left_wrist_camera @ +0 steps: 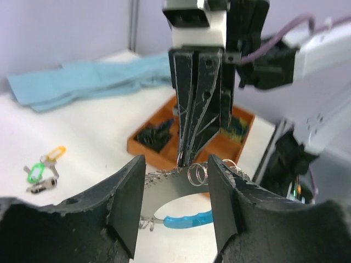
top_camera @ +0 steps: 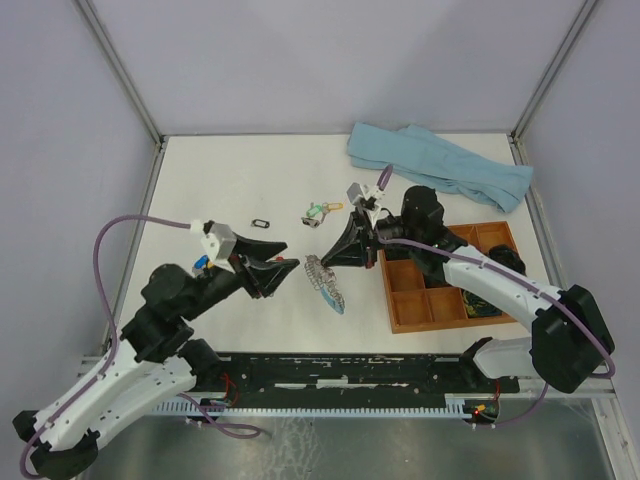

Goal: Remove the keys from the keyring
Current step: Remove the key from the keyring.

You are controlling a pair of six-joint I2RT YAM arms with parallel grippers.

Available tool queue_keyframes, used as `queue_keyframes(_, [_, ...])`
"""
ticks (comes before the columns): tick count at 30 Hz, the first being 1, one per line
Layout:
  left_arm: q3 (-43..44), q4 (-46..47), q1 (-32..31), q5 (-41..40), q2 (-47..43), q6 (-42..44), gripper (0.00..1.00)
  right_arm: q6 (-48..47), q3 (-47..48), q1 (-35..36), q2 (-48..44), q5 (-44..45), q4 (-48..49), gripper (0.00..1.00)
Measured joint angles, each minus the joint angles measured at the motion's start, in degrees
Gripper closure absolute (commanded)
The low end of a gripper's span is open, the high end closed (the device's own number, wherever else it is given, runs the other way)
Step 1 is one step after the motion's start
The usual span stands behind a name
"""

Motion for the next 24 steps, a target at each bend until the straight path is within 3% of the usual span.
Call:
queue_keyframes(4, [-10.40, 13.86, 0.00, -4.61, -7.85, -6.84, 0.52, 7.82, -2.12, -0.72, 0.09, 2.43, 10.23, 0.99])
queue_keyframes(10, [-21.44, 28.48, 0.00, -6.71, -6.19, -16.26, 0.53, 21.94, -5.90, -1.29, 2.49, 8.04, 29.86, 0.99])
queue_keyframes(17, [-22.75, 41.79, 0.00, -7.54, -1.22, -17.84, 0.59, 31.67, -8.87, -1.42, 5.20, 12.72, 41.92, 0.99])
queue_keyframes(24, [-23.39, 51.01, 0.00, -7.56, 4.35, -18.78, 0.64, 35.60, -9.03, -1.42, 5.20, 14.34, 47.32, 1.00])
